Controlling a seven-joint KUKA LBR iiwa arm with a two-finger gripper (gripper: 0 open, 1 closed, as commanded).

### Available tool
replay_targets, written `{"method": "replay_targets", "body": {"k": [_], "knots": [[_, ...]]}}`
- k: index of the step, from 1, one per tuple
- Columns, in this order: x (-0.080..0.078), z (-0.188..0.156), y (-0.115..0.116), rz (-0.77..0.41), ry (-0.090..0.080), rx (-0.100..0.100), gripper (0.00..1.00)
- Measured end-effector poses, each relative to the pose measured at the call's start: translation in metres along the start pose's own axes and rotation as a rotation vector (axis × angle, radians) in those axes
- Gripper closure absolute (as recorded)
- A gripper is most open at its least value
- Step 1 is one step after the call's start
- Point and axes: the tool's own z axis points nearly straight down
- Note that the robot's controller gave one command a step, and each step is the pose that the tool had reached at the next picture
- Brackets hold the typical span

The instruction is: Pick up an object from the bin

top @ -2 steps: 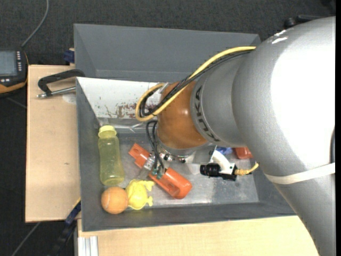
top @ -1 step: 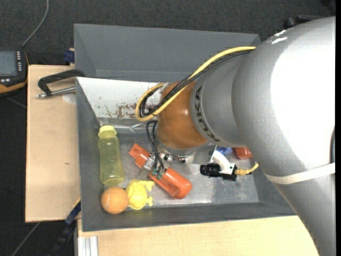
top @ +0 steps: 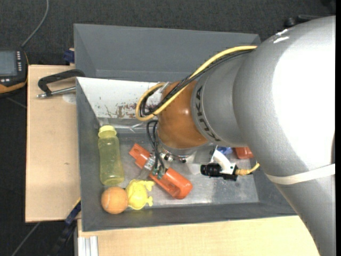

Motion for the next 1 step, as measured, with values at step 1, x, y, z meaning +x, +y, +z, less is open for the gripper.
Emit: {"method": "replay_targets", "body": {"k": [1], "knots": [[0.0007,-0.0164,-0.0006,0.000,0.002,0.001,1.00]]}}
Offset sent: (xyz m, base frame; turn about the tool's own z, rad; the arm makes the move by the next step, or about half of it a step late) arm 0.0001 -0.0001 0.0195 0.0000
